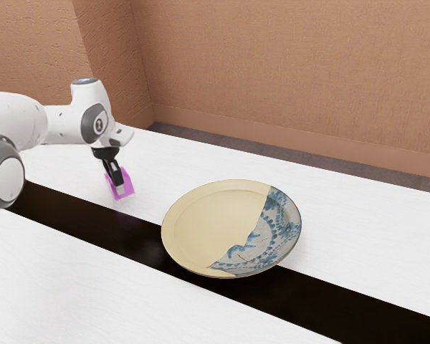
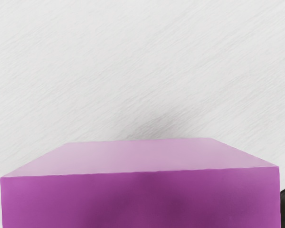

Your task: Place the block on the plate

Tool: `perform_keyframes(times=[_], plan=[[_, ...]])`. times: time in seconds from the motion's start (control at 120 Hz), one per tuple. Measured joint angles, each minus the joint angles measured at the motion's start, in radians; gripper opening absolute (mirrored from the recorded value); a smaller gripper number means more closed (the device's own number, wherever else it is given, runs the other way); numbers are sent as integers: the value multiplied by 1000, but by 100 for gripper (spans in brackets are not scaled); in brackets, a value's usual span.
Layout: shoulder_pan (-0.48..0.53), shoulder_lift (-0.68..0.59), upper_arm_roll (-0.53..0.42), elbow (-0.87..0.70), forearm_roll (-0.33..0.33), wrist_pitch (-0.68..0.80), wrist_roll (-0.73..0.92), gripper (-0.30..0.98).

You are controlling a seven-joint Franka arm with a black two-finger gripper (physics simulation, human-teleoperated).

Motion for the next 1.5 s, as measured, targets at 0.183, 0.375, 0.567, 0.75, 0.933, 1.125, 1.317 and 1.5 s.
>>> perform_keyframes(times=[0.183,0.375,0.567,0.75,0.933,1.125,1.317,1.5], plan=[[-39,-123,-4,-87,-2,0,-4,40],[-118,-277,-6,-215,-5,-1,-10,40],[-195,-369,-37,-284,-6,-7,-18,40],[-244,-412,-69,-335,-7,-12,-23,40],[-328,-397,-72,-357,-14,-14,-27,40],[-436,-281,-71,-282,-37,-8,-29,40],[-462,-186,-72,-252,-46,-1,-32,40],[-464,-176,-72,-251,-75,-1,-32,54]])
